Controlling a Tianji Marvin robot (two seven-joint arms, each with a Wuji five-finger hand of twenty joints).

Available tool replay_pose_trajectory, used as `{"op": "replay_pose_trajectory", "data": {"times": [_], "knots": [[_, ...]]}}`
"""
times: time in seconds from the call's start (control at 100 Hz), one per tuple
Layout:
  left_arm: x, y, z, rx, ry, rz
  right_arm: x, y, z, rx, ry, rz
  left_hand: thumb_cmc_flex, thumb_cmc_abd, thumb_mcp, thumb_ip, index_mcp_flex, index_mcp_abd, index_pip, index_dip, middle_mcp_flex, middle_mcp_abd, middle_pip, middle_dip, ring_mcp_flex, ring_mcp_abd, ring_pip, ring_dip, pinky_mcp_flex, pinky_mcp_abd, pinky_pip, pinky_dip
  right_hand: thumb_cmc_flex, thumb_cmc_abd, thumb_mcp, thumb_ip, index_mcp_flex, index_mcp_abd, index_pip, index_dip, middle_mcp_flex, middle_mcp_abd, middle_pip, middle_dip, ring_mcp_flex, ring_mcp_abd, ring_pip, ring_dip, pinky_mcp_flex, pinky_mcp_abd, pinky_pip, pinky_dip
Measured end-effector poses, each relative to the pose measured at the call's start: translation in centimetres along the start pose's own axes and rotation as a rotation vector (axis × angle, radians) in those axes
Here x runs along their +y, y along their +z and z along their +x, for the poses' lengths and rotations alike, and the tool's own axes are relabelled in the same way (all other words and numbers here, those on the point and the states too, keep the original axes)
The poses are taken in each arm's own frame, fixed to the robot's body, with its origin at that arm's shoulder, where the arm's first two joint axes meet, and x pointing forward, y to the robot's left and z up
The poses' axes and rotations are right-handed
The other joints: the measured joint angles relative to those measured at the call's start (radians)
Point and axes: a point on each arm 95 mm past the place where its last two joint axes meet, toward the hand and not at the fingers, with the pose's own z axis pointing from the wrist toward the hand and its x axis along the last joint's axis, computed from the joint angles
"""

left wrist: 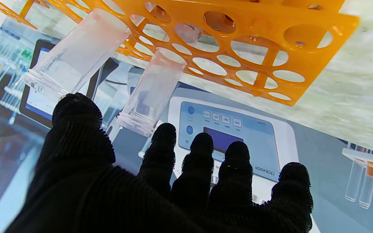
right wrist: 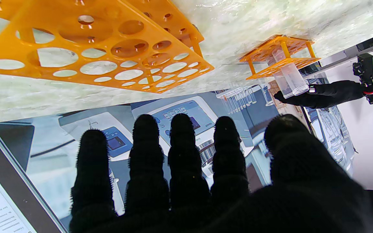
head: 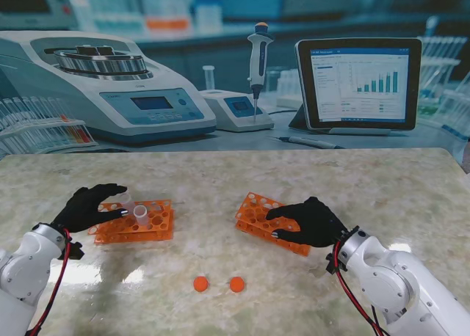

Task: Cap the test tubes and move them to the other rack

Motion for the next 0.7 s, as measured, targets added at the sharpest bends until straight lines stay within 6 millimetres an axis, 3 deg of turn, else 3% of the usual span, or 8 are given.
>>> {"op": "replay_pose_trajectory", "data": {"times": [0.7], "knots": [[0.9, -1.2, -1.1, -0.039, 0.033, -0.026, 0.0, 0.0, 0.0, 0.003, -0.001, 0.004, 0.000, -0.026, 0.001, 0.000, 0.002, 0.018, 0.000, -0.009, -0.012, 0.000, -0.002, -0.009, -0.011, 0.000, -0.004, -0.002, -0.004, 0.000, -0.011, -0.001, 0.000, 0.000, 0.000, 0.000, 0.000, 0.000, 0.000, 0.000, 0.000, 0.000, 0.000, 0.000, 0.000, 0.000, 0.000, 0.000, 0.000, 0.000, 0.000, 0.000]]}}
